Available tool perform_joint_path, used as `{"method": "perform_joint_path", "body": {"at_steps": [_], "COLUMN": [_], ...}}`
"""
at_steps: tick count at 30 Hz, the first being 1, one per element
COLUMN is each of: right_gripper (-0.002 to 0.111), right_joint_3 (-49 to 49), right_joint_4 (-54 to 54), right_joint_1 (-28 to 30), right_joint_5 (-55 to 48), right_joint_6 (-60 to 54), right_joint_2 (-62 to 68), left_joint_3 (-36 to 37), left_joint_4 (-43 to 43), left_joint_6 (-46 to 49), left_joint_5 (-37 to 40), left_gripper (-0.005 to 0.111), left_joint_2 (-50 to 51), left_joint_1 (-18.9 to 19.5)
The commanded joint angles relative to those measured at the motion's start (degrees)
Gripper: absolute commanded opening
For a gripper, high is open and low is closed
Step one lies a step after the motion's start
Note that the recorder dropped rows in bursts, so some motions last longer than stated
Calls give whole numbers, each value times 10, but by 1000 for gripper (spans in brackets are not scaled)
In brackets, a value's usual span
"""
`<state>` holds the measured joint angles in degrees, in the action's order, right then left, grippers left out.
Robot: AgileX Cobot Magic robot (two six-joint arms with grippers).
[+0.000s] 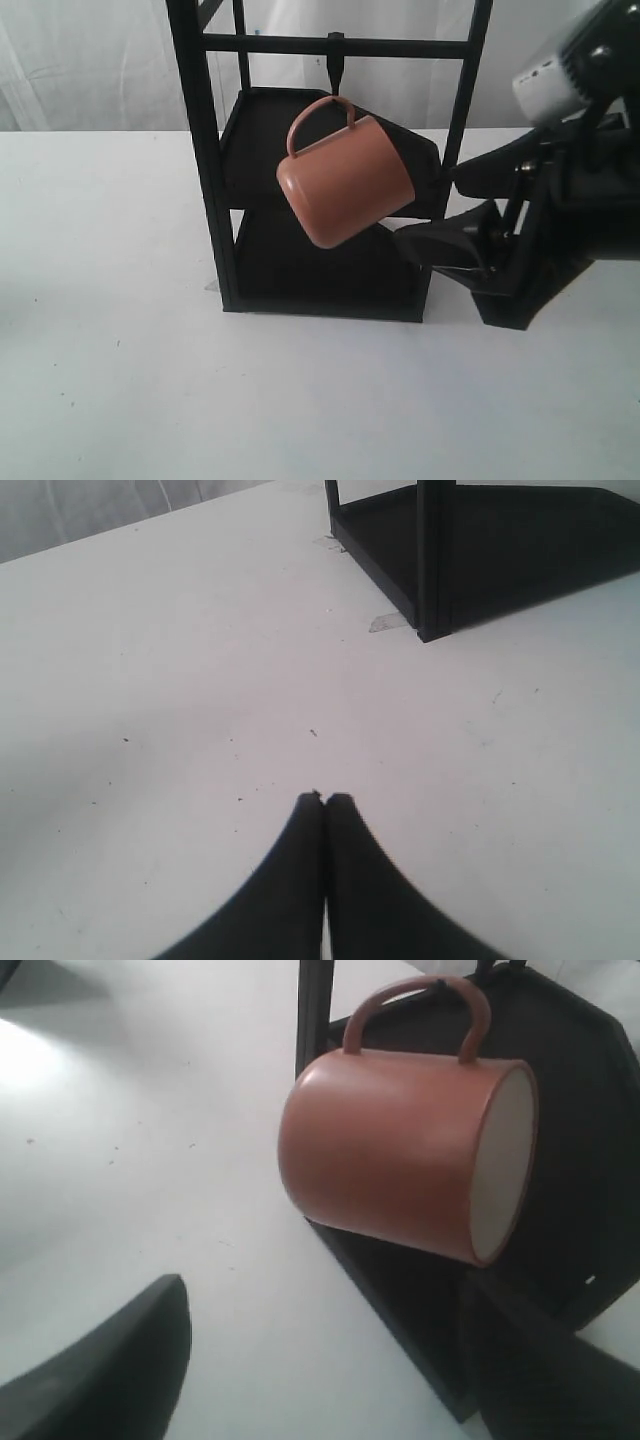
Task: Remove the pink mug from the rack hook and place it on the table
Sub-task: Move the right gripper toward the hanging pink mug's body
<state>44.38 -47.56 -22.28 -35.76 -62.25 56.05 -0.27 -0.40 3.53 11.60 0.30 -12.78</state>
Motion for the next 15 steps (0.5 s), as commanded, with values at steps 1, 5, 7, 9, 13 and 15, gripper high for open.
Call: {"method": "perform_joint_path", "body": {"at_steps": [1,5,7,9,13,15], "right_gripper": [69,69,69,69,69,69], "right_joint_3": [32,56,64,68,80,87], "right_joint_4": [3,3,2,-2,-23,-38], "right_joint_1": [0,0,0,0,0,0], "right_joint_5": [-2,-3,-2,2,0,-4], "right_joint_6": [-39,-55,-72,-82,-117,-132], "right_joint_2": [41,69,82,93,126,138], "left_joint_3": [3,3,3,3,3,3], "left_joint_4": [1,0,0,-2,-2,-2], "left_joint_6": [-4,-4,-4,-4,-4,-4], "left_joint_5": [1,1,1,1,1,1], "left_gripper": [0,0,0,0,0,0], "left_joint_2": [-3,-3,-3,-3,-3,-3], "left_joint_1": [1,1,1,1,1,1]}}
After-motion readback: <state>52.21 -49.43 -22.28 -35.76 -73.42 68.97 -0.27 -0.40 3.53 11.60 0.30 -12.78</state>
